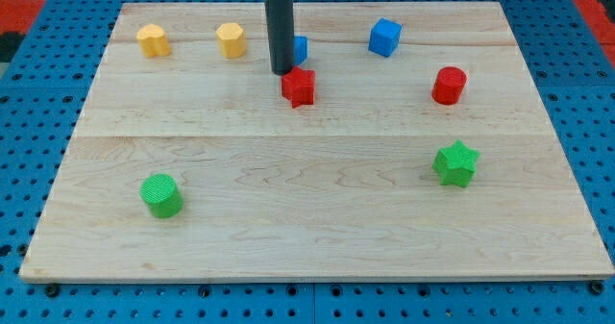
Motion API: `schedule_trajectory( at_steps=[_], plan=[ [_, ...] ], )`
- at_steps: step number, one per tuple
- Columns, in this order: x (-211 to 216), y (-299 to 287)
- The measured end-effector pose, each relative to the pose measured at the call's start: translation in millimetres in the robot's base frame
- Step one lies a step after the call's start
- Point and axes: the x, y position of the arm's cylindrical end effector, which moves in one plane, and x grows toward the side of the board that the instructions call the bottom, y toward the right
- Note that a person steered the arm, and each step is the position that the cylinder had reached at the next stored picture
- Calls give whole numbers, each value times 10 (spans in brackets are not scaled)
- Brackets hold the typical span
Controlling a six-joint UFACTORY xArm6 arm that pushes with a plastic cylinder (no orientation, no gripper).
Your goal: Push the blue triangle a bit down
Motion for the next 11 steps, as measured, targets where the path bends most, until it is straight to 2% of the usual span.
schedule_trajectory(
  at_steps=[1, 2, 3, 4, 6, 7, 8, 9, 10, 11],
  plan=[
    [-352, 113],
    [-187, 25],
    [-52, 217],
    [-174, 655],
    [-899, 594],
    [-923, 180],
    [-697, 168],
    [-726, 158],
    [-810, 604],
    [-873, 710]
  ],
)
